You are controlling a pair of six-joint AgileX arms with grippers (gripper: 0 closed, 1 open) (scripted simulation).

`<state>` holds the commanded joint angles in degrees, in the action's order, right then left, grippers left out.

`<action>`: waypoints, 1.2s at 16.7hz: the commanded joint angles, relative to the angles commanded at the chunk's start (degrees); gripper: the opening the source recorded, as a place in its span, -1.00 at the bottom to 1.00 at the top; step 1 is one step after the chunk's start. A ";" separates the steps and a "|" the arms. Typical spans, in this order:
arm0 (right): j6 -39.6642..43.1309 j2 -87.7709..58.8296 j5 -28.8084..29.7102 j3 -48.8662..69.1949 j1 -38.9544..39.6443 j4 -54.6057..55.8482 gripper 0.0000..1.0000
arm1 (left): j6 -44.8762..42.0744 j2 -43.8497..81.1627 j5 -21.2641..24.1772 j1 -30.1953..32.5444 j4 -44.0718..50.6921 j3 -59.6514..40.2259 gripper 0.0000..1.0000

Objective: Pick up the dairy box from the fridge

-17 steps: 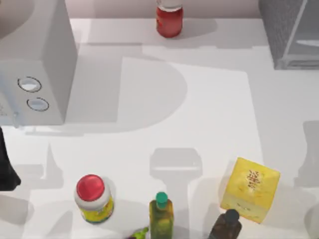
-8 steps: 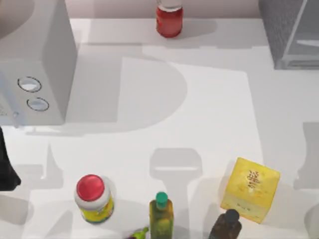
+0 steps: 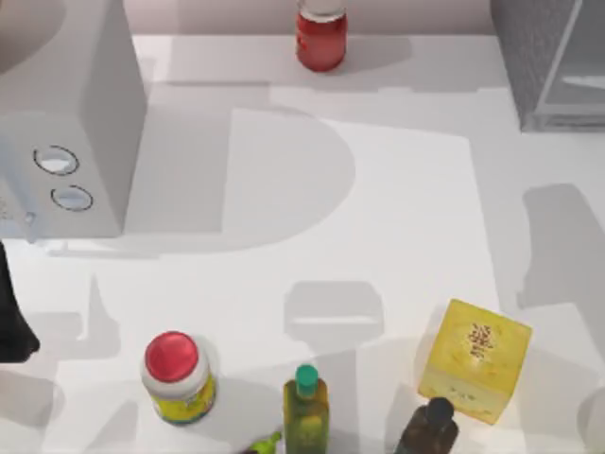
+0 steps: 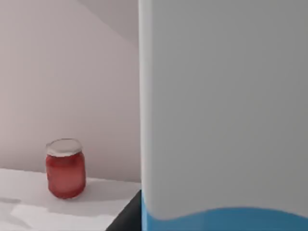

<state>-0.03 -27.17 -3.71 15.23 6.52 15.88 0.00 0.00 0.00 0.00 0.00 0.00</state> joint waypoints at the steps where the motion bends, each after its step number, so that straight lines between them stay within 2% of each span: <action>1: -0.03 -5.92 -0.65 2.71 1.22 2.84 -1.00 | 0.00 0.00 0.00 0.00 0.00 0.00 1.00; 11: -1.20 -67.80 -7.56 30.01 14.08 31.45 -1.00 | 0.00 0.00 0.00 0.00 0.00 0.00 1.00; 16: -1.09 -88.56 -10.06 40.65 18.75 42.56 -1.00 | 0.00 0.00 0.00 0.00 0.00 0.00 1.00; 20: -0.79 -96.43 -11.09 45.21 20.68 47.32 -1.00 | 0.00 0.00 0.00 0.00 0.00 0.00 1.00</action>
<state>-0.82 -123.60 -14.79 60.44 27.20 63.20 0.00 0.00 0.00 0.00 0.00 0.00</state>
